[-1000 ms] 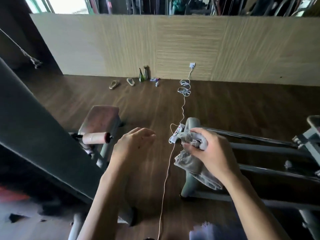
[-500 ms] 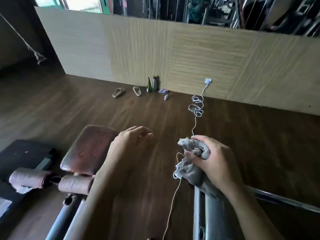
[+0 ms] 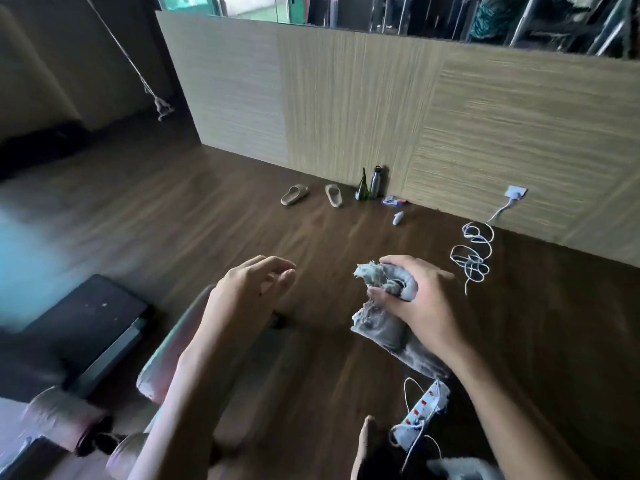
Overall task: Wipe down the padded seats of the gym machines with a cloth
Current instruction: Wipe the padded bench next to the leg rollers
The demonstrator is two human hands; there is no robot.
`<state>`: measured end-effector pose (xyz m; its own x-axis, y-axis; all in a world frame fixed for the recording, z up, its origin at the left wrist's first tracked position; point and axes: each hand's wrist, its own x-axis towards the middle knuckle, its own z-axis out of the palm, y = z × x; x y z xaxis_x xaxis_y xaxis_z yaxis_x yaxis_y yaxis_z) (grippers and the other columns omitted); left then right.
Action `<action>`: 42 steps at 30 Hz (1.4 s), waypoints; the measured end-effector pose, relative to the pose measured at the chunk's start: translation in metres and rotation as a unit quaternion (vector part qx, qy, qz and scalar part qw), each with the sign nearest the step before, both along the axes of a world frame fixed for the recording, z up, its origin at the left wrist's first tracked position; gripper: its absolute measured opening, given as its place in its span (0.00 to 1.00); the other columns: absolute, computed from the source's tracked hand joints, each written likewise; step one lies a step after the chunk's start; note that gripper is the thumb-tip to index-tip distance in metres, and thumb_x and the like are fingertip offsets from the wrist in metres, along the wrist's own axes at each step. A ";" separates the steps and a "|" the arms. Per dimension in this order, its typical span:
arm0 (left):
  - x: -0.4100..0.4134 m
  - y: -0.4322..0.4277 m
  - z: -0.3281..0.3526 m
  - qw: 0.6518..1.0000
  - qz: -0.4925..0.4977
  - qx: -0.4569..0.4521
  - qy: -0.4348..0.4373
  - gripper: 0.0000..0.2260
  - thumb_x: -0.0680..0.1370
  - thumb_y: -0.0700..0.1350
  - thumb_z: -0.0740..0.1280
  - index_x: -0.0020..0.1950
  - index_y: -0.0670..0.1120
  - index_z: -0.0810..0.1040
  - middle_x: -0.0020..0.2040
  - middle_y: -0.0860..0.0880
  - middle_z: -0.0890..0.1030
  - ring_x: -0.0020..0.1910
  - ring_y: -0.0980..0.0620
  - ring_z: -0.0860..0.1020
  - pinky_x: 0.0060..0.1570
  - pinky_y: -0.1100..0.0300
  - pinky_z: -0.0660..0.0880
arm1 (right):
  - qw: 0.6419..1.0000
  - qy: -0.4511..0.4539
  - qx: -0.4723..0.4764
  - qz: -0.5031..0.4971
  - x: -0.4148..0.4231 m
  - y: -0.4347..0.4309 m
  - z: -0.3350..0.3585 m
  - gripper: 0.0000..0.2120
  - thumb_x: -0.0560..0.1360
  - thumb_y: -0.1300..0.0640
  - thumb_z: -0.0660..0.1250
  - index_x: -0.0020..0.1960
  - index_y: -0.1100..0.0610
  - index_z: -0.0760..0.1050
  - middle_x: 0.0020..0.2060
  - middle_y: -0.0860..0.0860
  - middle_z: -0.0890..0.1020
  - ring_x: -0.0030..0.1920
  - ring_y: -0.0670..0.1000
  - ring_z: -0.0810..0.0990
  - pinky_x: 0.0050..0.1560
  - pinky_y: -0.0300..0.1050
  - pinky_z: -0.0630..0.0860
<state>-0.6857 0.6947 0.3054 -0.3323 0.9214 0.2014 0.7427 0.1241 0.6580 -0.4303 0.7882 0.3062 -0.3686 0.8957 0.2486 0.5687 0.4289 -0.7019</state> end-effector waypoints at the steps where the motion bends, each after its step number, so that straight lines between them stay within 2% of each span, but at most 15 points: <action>1: -0.006 0.018 0.000 1.000 0.016 0.001 -0.005 0.06 0.79 0.59 0.65 0.52 0.63 0.80 0.49 0.66 0.80 0.47 0.66 0.78 0.47 0.58 0.77 | 1.000 -0.007 0.000 0.016 -0.009 0.026 0.002 0.19 0.67 0.46 0.80 0.56 0.47 0.82 0.50 0.41 0.84 0.50 0.41 0.82 0.55 0.39 0.78; 3: -0.018 0.050 0.000 0.999 0.041 0.003 -0.019 0.10 0.78 0.60 0.63 0.52 0.61 0.82 0.48 0.64 0.81 0.47 0.65 0.79 0.48 0.56 0.78 | 0.999 -0.023 0.011 0.042 -0.025 0.073 0.006 0.20 0.67 0.45 0.79 0.57 0.46 0.81 0.51 0.40 0.84 0.51 0.42 0.82 0.54 0.43 0.80; 8: -0.050 0.115 -0.003 0.992 0.117 0.016 -0.048 0.11 0.77 0.61 0.62 0.53 0.61 0.81 0.48 0.67 0.81 0.47 0.63 0.79 0.48 0.52 0.79 | 0.991 -0.056 0.016 0.121 -0.069 0.177 0.014 0.21 0.69 0.42 0.78 0.59 0.46 0.81 0.54 0.40 0.83 0.52 0.40 0.81 0.55 0.38 0.79; 14: -0.101 0.201 -0.007 0.979 0.188 0.029 -0.068 0.11 0.77 0.61 0.62 0.52 0.62 0.81 0.48 0.67 0.81 0.48 0.65 0.79 0.50 0.53 0.79 | 0.975 -0.069 0.024 0.210 -0.152 0.284 0.007 0.22 0.70 0.39 0.75 0.61 0.44 0.78 0.54 0.39 0.83 0.54 0.42 0.82 0.55 0.47 0.81; 19: -0.175 0.275 -0.017 0.970 0.227 0.041 -0.074 0.11 0.77 0.60 0.62 0.52 0.60 0.81 0.49 0.66 0.80 0.49 0.63 0.80 0.51 0.52 0.78 | 0.961 -0.078 0.057 0.259 -0.255 0.372 0.014 0.24 0.69 0.38 0.74 0.62 0.44 0.78 0.54 0.41 0.83 0.52 0.42 0.82 0.53 0.45 0.81; 24: -0.260 0.317 -0.017 0.952 0.292 0.047 -0.077 0.12 0.77 0.61 0.62 0.53 0.61 0.81 0.49 0.66 0.80 0.50 0.63 0.79 0.51 0.52 0.78 | 0.942 -0.096 0.075 0.314 -0.364 0.437 0.027 0.23 0.70 0.40 0.76 0.63 0.44 0.78 0.54 0.39 0.83 0.53 0.39 0.80 0.53 0.36 0.76; 27: -0.299 0.320 -0.019 0.934 0.343 0.051 -0.085 0.12 0.77 0.61 0.62 0.53 0.60 0.82 0.50 0.66 0.80 0.49 0.63 0.79 0.50 0.53 0.78 | 0.920 -0.090 0.077 0.375 -0.432 0.457 0.028 0.23 0.70 0.41 0.76 0.62 0.44 0.78 0.55 0.39 0.83 0.53 0.39 0.81 0.53 0.38 0.78; 30: -0.328 0.305 -0.028 0.910 0.403 0.048 -0.080 0.09 0.79 0.59 0.64 0.53 0.59 0.82 0.50 0.67 0.80 0.49 0.64 0.80 0.49 0.54 0.78 | 0.884 -0.084 0.069 0.455 -0.500 0.464 0.023 0.22 0.71 0.42 0.76 0.63 0.44 0.78 0.55 0.38 0.82 0.53 0.39 0.80 0.54 0.42 0.78; 32: -0.340 0.291 -0.035 0.890 0.452 0.031 -0.060 0.07 0.80 0.57 0.65 0.53 0.59 0.82 0.51 0.68 0.79 0.49 0.66 0.78 0.47 0.59 0.76 | 0.852 -0.090 0.070 0.512 -0.545 0.462 0.016 0.22 0.71 0.42 0.76 0.62 0.44 0.78 0.55 0.38 0.82 0.54 0.38 0.80 0.55 0.43 0.78; 34: -0.347 0.275 -0.042 0.857 0.511 0.021 -0.056 0.11 0.79 0.60 0.62 0.54 0.60 0.82 0.52 0.68 0.78 0.50 0.66 0.78 0.46 0.62 0.73 | 0.813 -0.097 0.070 0.570 -0.590 0.454 0.006 0.22 0.70 0.42 0.76 0.62 0.44 0.78 0.56 0.38 0.82 0.55 0.39 0.80 0.56 0.46 0.78; 38: -0.358 0.252 -0.052 0.774 0.628 0.049 -0.061 0.19 0.77 0.62 0.58 0.56 0.56 0.83 0.54 0.62 0.81 0.55 0.60 0.80 0.55 0.54 0.77 | 0.724 -0.095 0.075 0.679 -0.676 0.423 -0.016 0.23 0.69 0.42 0.77 0.62 0.45 0.79 0.55 0.39 0.83 0.53 0.42 0.82 0.53 0.46 0.80; 42: -0.361 0.252 -0.056 0.660 0.748 0.037 -0.059 0.16 0.78 0.60 0.60 0.57 0.57 0.82 0.54 0.63 0.80 0.53 0.64 0.78 0.51 0.65 0.74 | 0.606 -0.071 0.084 0.788 -0.752 0.379 -0.036 0.23 0.69 0.39 0.76 0.61 0.44 0.79 0.54 0.40 0.83 0.49 0.45 0.83 0.49 0.48 0.82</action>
